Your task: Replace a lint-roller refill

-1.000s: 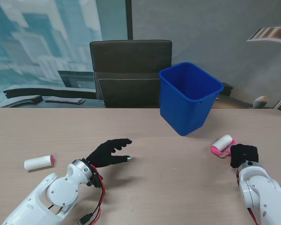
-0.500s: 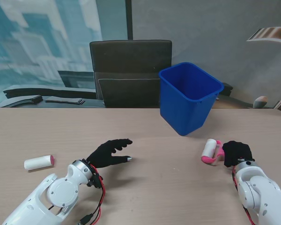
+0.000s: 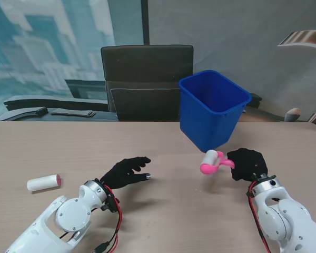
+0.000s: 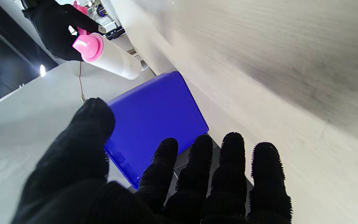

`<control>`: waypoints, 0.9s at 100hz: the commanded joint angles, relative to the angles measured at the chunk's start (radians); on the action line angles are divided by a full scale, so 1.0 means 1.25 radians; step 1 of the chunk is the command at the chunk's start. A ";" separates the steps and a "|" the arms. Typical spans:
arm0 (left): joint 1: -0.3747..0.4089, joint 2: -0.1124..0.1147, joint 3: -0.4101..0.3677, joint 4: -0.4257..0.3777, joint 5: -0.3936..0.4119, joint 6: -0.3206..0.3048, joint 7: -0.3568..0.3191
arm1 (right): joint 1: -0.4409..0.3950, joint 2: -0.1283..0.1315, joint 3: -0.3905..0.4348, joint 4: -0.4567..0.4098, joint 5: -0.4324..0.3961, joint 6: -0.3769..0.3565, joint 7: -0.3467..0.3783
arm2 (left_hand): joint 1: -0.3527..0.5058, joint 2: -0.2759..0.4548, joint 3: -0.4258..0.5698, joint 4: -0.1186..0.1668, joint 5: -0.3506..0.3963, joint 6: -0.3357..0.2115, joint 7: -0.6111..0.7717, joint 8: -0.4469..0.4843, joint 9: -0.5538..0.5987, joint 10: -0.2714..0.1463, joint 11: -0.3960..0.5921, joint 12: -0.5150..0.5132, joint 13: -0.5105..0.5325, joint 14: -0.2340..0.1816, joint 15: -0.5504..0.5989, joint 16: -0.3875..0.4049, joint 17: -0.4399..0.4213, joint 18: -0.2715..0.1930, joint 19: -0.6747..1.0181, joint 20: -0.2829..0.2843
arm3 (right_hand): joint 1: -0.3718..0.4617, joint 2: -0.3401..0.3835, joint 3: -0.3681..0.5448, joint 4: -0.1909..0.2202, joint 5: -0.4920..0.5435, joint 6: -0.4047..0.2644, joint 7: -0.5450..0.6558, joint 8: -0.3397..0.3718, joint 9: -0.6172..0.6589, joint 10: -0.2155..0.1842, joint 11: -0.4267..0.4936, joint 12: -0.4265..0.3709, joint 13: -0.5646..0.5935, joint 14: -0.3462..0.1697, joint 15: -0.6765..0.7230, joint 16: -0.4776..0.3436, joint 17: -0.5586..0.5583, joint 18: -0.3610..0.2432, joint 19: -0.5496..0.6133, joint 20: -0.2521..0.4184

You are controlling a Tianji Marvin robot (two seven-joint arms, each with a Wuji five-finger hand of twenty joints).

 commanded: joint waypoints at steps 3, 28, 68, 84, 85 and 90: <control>0.004 -0.011 0.003 -0.030 -0.027 0.022 -0.022 | 0.011 -0.019 -0.032 -0.035 0.007 -0.034 0.002 | -0.006 0.048 -0.039 0.002 0.016 0.012 -0.023 -0.006 0.000 0.016 -0.007 0.008 0.000 0.010 0.003 0.011 -0.008 0.007 0.014 0.015 | 0.180 0.068 0.261 0.079 0.116 -0.197 0.212 0.073 0.035 0.003 0.040 0.015 0.007 -0.384 0.032 0.006 0.036 -0.266 0.031 -0.005; 0.008 -0.017 0.007 -0.068 -0.117 0.101 -0.042 | 0.076 -0.034 -0.135 -0.018 0.092 -0.138 -0.013 | -0.008 0.138 -0.186 0.005 0.037 0.046 -0.043 -0.012 0.014 0.043 -0.012 0.004 0.006 0.042 0.014 0.019 -0.010 0.021 0.019 0.038 | 0.174 0.081 0.261 0.072 0.112 -0.203 0.207 0.076 0.032 -0.008 0.036 0.015 0.008 -0.387 0.025 0.008 0.032 -0.273 0.024 -0.005; 0.070 -0.031 -0.046 -0.167 -0.277 0.262 -0.052 | 0.155 -0.035 -0.224 0.050 0.092 -0.175 -0.039 | -0.074 0.191 -0.251 0.008 0.098 0.112 -0.039 -0.016 0.093 0.094 0.019 0.014 0.060 0.114 0.084 0.044 0.022 0.054 0.097 0.073 | 0.167 0.097 0.261 0.062 0.106 -0.211 0.203 0.079 0.025 -0.017 0.033 0.014 0.008 -0.392 0.014 0.008 0.024 -0.284 0.014 -0.002; 0.068 -0.033 -0.042 -0.182 -0.344 0.319 -0.073 | 0.174 -0.036 -0.249 0.067 0.085 -0.183 -0.060 | -0.076 0.185 -0.249 0.009 0.094 0.114 -0.041 -0.017 0.105 0.099 0.020 0.011 0.070 0.121 0.092 0.044 0.030 0.060 0.111 0.071 | 0.164 0.102 0.261 0.058 0.102 -0.214 0.201 0.080 0.021 -0.020 0.032 0.013 0.008 -0.391 0.010 0.007 0.022 -0.285 0.012 -0.001; 0.068 -0.033 -0.041 -0.182 -0.346 0.323 -0.074 | 0.175 -0.036 -0.250 0.067 0.085 -0.184 -0.062 | -0.076 0.185 -0.249 0.009 0.094 0.114 -0.041 -0.017 0.107 0.099 0.020 0.011 0.072 0.121 0.093 0.044 0.031 0.061 0.113 0.071 | 0.164 0.102 0.261 0.058 0.102 -0.214 0.201 0.080 0.021 -0.020 0.032 0.013 0.008 -0.391 0.010 0.007 0.021 -0.285 0.012 -0.001; 0.063 -0.035 -0.037 -0.181 -0.357 0.340 -0.075 | 0.179 -0.037 -0.257 0.071 0.084 -0.186 -0.069 | -0.073 0.182 -0.248 0.009 0.091 0.113 -0.042 -0.018 0.118 0.102 0.022 0.009 0.080 0.125 0.098 0.044 0.037 0.065 0.121 0.071 | 0.163 0.105 0.261 0.056 0.102 -0.214 0.201 0.080 0.019 -0.022 0.032 0.012 0.008 -0.391 0.007 0.006 0.020 -0.286 0.011 0.000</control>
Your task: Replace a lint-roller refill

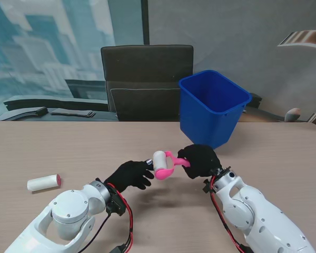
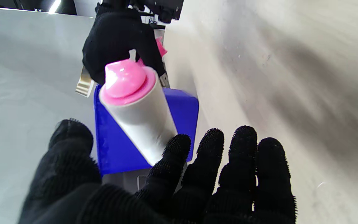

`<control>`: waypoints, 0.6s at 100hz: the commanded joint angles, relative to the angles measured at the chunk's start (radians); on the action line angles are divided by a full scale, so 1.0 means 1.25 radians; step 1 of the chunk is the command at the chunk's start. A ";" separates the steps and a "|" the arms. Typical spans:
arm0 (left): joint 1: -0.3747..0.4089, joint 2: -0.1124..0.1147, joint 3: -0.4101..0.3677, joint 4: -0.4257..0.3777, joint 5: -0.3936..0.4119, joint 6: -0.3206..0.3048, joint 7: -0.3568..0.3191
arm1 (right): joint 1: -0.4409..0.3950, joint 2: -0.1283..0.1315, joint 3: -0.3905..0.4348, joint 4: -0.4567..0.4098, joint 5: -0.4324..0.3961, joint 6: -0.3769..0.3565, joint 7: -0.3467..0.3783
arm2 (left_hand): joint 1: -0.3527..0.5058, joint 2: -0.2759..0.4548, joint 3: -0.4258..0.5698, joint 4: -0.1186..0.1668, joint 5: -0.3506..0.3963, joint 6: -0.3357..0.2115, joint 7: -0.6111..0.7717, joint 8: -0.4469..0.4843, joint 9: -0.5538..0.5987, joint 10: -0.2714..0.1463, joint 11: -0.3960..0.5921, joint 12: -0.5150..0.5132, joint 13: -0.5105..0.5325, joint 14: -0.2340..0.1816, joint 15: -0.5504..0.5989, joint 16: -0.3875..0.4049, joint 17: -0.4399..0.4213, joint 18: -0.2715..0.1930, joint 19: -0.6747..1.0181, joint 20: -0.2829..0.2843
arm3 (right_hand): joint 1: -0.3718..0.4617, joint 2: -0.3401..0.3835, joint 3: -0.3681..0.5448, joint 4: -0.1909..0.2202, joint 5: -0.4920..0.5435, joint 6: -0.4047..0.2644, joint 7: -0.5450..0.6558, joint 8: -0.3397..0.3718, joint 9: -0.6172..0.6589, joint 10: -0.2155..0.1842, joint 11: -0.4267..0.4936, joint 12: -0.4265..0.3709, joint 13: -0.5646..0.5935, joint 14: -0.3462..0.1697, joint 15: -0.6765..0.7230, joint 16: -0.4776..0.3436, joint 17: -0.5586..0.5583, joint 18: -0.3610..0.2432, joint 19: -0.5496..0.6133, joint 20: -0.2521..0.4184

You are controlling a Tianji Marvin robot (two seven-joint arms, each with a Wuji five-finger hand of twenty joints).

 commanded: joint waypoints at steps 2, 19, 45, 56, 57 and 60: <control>-0.006 -0.008 0.011 -0.004 0.008 0.008 -0.019 | 0.004 -0.009 -0.008 -0.003 -0.005 -0.010 0.000 | -0.023 0.021 -0.018 0.009 0.005 0.002 -0.015 -0.011 0.031 0.014 0.011 0.008 0.034 0.024 0.030 0.013 0.015 0.010 0.034 0.016 | 0.163 0.105 0.261 0.055 0.100 -0.215 0.200 0.072 0.018 -0.014 0.032 0.010 0.007 -0.391 0.006 0.002 0.016 -0.287 0.011 0.000; -0.016 -0.015 0.019 -0.006 -0.040 0.063 -0.021 | 0.013 -0.011 -0.027 0.004 -0.010 -0.020 -0.020 | -0.013 0.014 -0.014 0.012 -0.017 -0.009 -0.021 -0.014 0.069 0.016 0.024 0.001 0.066 0.034 0.049 0.013 0.037 0.022 0.066 0.015 | 0.161 0.110 0.261 0.050 0.098 -0.219 0.198 0.073 0.015 -0.018 0.031 0.008 0.007 -0.391 0.002 0.000 0.012 -0.289 0.008 0.002; -0.010 -0.020 0.013 -0.019 -0.083 0.097 -0.018 | 0.023 -0.013 -0.055 0.014 -0.004 -0.044 -0.026 | 0.080 -0.031 0.028 0.057 -0.013 -0.023 0.010 0.003 0.100 -0.002 0.053 -0.009 0.098 0.024 0.075 0.009 0.057 0.020 0.104 -0.002 | 0.160 0.114 0.261 0.046 0.097 -0.221 0.197 0.073 0.014 -0.021 0.031 0.006 0.007 -0.390 -0.004 -0.003 0.007 -0.291 0.004 0.004; -0.002 -0.024 -0.003 -0.031 -0.132 0.137 -0.019 | 0.028 -0.012 -0.065 0.020 -0.005 -0.051 -0.025 | 0.117 -0.074 0.092 0.100 -0.006 -0.027 0.034 0.015 0.114 -0.017 0.072 -0.008 0.116 0.017 0.092 0.007 0.071 0.015 0.129 -0.017 | 0.159 0.115 0.261 0.044 0.097 -0.223 0.196 0.073 0.013 -0.023 0.030 0.004 0.007 -0.389 -0.007 -0.004 0.005 -0.292 0.002 0.005; -0.001 -0.025 -0.004 -0.032 -0.138 0.142 -0.019 | 0.029 -0.012 -0.066 0.021 -0.005 -0.051 -0.024 | 0.120 -0.076 0.095 0.101 -0.006 -0.028 0.035 0.015 0.115 -0.018 0.073 -0.008 0.117 0.017 0.092 0.007 0.072 0.015 0.130 -0.017 | 0.159 0.115 0.261 0.044 0.097 -0.223 0.195 0.072 0.012 -0.024 0.030 0.004 0.007 -0.389 -0.007 -0.005 0.005 -0.292 0.002 0.006; 0.001 -0.026 -0.009 -0.035 -0.155 0.154 -0.021 | 0.031 -0.012 -0.069 0.023 -0.005 -0.053 -0.023 | 0.120 -0.090 0.122 0.112 -0.007 -0.030 0.044 0.018 0.118 -0.021 0.076 -0.007 0.119 0.015 0.095 0.007 0.073 0.015 0.136 -0.020 | 0.159 0.115 0.261 0.044 0.097 -0.224 0.195 0.072 0.012 -0.024 0.030 0.004 0.007 -0.389 -0.008 -0.005 0.005 -0.292 0.001 0.006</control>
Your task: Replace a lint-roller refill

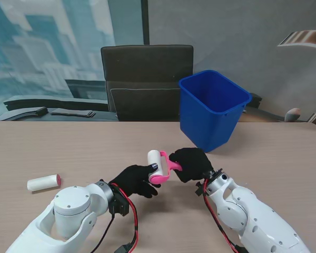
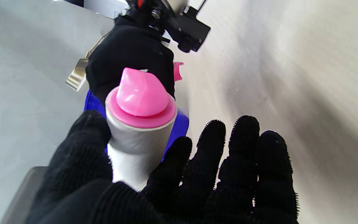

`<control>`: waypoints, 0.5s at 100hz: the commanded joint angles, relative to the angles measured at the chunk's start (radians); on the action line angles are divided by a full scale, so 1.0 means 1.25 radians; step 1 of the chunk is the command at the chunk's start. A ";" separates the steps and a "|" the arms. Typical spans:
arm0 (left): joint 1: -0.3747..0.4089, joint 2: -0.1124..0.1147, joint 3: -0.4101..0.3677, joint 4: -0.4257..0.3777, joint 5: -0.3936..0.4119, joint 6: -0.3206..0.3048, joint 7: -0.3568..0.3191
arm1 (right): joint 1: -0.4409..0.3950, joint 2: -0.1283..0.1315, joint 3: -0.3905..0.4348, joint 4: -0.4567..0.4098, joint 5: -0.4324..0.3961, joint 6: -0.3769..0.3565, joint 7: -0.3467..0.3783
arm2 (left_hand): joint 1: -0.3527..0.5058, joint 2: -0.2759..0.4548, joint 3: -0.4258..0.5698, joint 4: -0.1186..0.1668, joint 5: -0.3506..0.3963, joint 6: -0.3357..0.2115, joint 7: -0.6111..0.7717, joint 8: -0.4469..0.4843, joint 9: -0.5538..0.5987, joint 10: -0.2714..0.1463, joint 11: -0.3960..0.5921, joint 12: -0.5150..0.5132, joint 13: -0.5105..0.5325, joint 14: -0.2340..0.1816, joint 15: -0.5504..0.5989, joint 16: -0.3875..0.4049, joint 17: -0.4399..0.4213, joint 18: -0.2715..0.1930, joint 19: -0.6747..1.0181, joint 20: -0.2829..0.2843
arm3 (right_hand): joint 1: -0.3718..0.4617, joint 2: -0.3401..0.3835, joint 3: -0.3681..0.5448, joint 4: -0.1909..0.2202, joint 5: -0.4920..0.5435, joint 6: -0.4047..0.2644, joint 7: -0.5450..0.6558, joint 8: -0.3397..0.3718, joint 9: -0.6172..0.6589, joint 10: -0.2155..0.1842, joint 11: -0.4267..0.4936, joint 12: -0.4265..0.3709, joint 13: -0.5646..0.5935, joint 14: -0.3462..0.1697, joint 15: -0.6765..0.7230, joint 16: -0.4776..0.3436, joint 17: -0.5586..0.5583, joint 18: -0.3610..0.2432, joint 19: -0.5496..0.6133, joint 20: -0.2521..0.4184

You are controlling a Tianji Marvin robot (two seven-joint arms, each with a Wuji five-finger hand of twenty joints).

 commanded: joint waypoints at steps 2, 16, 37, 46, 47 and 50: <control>0.008 -0.009 -0.006 -0.017 -0.023 0.021 -0.019 | 0.003 -0.008 -0.011 -0.003 -0.004 -0.011 0.013 | 0.033 -0.047 0.087 0.047 0.014 -0.050 0.035 0.019 0.038 -0.023 0.024 -0.008 0.031 0.007 0.030 0.007 0.011 -0.007 0.041 -0.017 | 0.158 0.112 0.261 0.043 0.098 -0.224 0.195 0.072 0.012 -0.011 0.024 0.001 0.007 -0.388 -0.005 -0.006 0.010 -0.292 0.004 0.006; 0.003 -0.005 -0.006 -0.013 -0.030 0.029 -0.039 | 0.009 -0.008 -0.019 0.001 -0.002 -0.011 0.015 | 0.025 -0.100 0.193 0.049 0.013 -0.068 0.066 0.027 0.043 -0.038 0.029 -0.007 0.045 -0.026 0.035 0.002 0.016 -0.011 0.047 -0.028 | 0.159 0.112 0.261 0.041 0.099 -0.226 0.195 0.071 0.012 -0.011 0.024 0.001 0.007 -0.387 -0.006 -0.006 0.009 -0.292 0.003 0.007; -0.006 0.001 0.004 -0.009 -0.014 0.032 -0.059 | 0.014 -0.009 -0.028 -0.002 -0.006 -0.007 0.008 | 0.020 -0.176 0.282 0.055 0.003 -0.086 0.097 0.038 0.035 -0.058 0.034 -0.002 0.044 -0.045 0.034 0.002 0.016 -0.022 0.046 -0.033 | 0.159 0.112 0.261 0.039 0.100 -0.226 0.194 0.070 0.011 -0.013 0.022 -0.002 0.007 -0.386 -0.007 -0.007 0.007 -0.291 0.001 0.009; -0.011 0.002 0.012 -0.006 0.005 0.033 -0.059 | 0.014 -0.010 -0.031 -0.005 -0.007 -0.005 0.002 | -0.001 -0.206 0.322 0.019 -0.005 -0.089 0.107 0.037 0.027 -0.063 0.033 0.002 0.038 -0.050 0.029 0.004 0.015 -0.028 0.042 -0.037 | 0.159 0.113 0.261 0.039 0.100 -0.227 0.194 0.069 0.011 -0.013 0.022 -0.002 0.007 -0.386 -0.007 -0.007 0.007 -0.291 0.001 0.009; -0.012 0.002 0.013 -0.006 0.007 0.033 -0.059 | 0.014 -0.010 -0.031 -0.005 -0.007 -0.005 0.002 | -0.002 -0.207 0.323 0.018 -0.005 -0.090 0.107 0.037 0.028 -0.064 0.034 0.002 0.039 -0.051 0.029 0.004 0.015 -0.028 0.042 -0.037 | 0.159 0.112 0.261 0.039 0.100 -0.226 0.194 0.069 0.011 -0.013 0.022 -0.002 0.007 -0.386 -0.007 -0.007 0.007 -0.291 0.001 0.009; -0.015 0.001 0.016 -0.006 0.013 0.035 -0.056 | 0.014 -0.011 -0.032 -0.006 -0.007 -0.005 0.000 | 0.002 -0.211 0.327 0.017 -0.002 -0.090 0.108 0.038 0.029 -0.065 0.036 0.003 0.041 -0.052 0.030 0.004 0.016 -0.030 0.042 -0.037 | 0.159 0.112 0.261 0.039 0.101 -0.227 0.194 0.069 0.011 -0.013 0.022 -0.002 0.007 -0.386 -0.007 -0.007 0.007 -0.291 0.001 0.010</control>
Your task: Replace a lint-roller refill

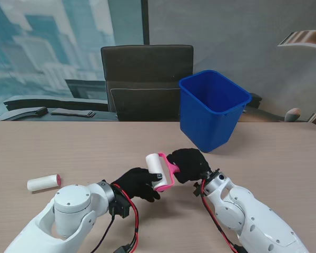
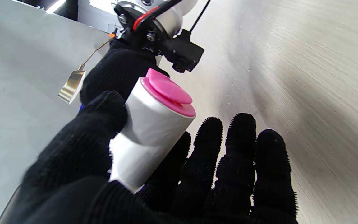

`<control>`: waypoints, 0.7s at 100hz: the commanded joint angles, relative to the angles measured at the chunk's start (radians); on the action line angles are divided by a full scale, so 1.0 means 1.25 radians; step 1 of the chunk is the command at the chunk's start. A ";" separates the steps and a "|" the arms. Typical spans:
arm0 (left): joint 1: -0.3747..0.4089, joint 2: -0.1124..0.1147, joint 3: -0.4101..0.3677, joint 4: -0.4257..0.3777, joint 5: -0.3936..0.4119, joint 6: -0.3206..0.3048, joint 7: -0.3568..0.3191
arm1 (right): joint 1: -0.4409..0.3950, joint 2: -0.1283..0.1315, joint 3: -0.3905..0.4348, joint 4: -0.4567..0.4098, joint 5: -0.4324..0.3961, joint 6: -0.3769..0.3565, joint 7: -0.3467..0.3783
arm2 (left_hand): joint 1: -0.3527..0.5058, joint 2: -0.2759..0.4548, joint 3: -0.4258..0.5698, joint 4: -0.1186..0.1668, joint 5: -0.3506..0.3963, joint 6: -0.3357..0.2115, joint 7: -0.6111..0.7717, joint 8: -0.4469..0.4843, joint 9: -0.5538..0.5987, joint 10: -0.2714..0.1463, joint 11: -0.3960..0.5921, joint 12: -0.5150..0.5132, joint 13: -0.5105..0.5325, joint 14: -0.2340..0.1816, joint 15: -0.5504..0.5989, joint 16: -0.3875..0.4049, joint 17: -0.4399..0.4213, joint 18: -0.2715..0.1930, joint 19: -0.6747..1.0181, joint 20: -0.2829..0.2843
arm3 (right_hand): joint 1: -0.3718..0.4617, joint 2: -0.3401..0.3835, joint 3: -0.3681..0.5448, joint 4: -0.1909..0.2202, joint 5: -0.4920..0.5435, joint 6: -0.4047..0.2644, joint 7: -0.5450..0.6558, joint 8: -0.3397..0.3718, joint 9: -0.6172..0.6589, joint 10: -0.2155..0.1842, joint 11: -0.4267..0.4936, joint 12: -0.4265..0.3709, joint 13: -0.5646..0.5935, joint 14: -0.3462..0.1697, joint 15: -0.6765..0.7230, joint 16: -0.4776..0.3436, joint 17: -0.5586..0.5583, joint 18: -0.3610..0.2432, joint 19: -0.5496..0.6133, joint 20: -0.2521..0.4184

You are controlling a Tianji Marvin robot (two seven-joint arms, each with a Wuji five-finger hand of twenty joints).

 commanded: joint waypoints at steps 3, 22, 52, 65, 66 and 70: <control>-0.006 -0.006 0.010 -0.002 0.010 0.008 -0.009 | -0.002 -0.011 -0.009 -0.019 -0.005 -0.005 0.003 | 0.009 -0.024 0.065 -0.023 -0.004 -0.075 0.022 0.014 0.010 -0.036 0.025 0.005 0.022 -0.024 0.020 0.005 0.005 -0.021 0.030 -0.009 | 0.159 0.112 0.261 0.039 0.099 -0.227 0.194 0.069 0.011 -0.013 0.022 0.001 0.015 -0.435 0.003 -0.006 0.011 -0.352 0.006 0.009; -0.013 -0.024 0.021 -0.007 0.016 0.040 0.056 | -0.005 -0.015 -0.021 -0.022 0.004 -0.018 -0.004 | 0.079 0.029 0.118 -0.035 0.010 -0.085 0.153 0.082 0.046 -0.042 0.056 0.014 0.062 -0.031 0.057 0.010 0.039 -0.030 0.073 -0.006 | 0.160 0.111 0.261 0.041 0.100 -0.228 0.193 0.068 0.012 -0.014 0.022 -0.001 0.015 -0.435 0.003 -0.006 0.011 -0.352 0.006 0.010; 0.001 -0.051 0.020 -0.028 0.023 0.036 0.164 | -0.008 -0.013 -0.029 -0.016 0.006 -0.054 0.004 | 0.315 -0.025 0.195 -0.087 0.018 -0.127 0.389 0.071 0.244 -0.095 -0.038 0.176 0.175 -0.050 0.155 0.005 0.132 -0.036 0.191 -0.024 | 0.147 0.133 0.257 0.028 0.074 -0.221 0.145 0.037 0.000 -0.031 -0.014 -0.031 0.015 -0.389 -0.090 -0.052 -0.017 -0.343 -0.038 0.002; 0.008 -0.041 0.017 -0.027 0.054 -0.009 0.148 | -0.016 -0.005 -0.011 -0.026 0.000 -0.052 0.041 | 0.334 -0.007 0.174 -0.085 0.022 -0.133 0.403 0.055 0.237 -0.094 -0.006 0.224 0.173 -0.043 0.199 0.033 0.129 -0.038 0.210 -0.016 | 0.120 0.220 0.142 0.043 -0.015 -0.154 0.001 -0.085 -0.070 -0.028 -0.117 -0.156 0.002 -0.272 -0.371 -0.192 -0.141 -0.295 -0.168 -0.007; 0.009 -0.040 0.018 -0.027 0.059 -0.012 0.146 | -0.017 -0.004 -0.009 -0.027 -0.001 -0.052 0.045 | 0.335 -0.007 0.173 -0.084 0.022 -0.133 0.403 0.054 0.237 -0.094 -0.006 0.226 0.172 -0.041 0.201 0.034 0.129 -0.038 0.211 -0.015 | 0.115 0.226 0.128 0.046 -0.023 -0.149 -0.009 -0.093 -0.077 -0.027 -0.122 -0.165 -0.004 -0.266 -0.387 -0.197 -0.151 -0.292 -0.176 -0.007; 0.009 -0.035 0.019 -0.025 0.082 -0.028 0.140 | -0.022 -0.001 0.001 -0.033 -0.001 -0.050 0.062 | 0.336 -0.007 0.172 -0.082 0.023 -0.133 0.403 0.053 0.237 -0.093 -0.005 0.231 0.172 -0.040 0.204 0.037 0.129 -0.038 0.213 -0.014 | 0.084 0.260 0.031 0.076 -0.082 -0.135 -0.009 -0.186 -0.117 -0.022 -0.143 -0.194 -0.041 -0.250 -0.457 -0.194 -0.196 -0.283 -0.217 0.003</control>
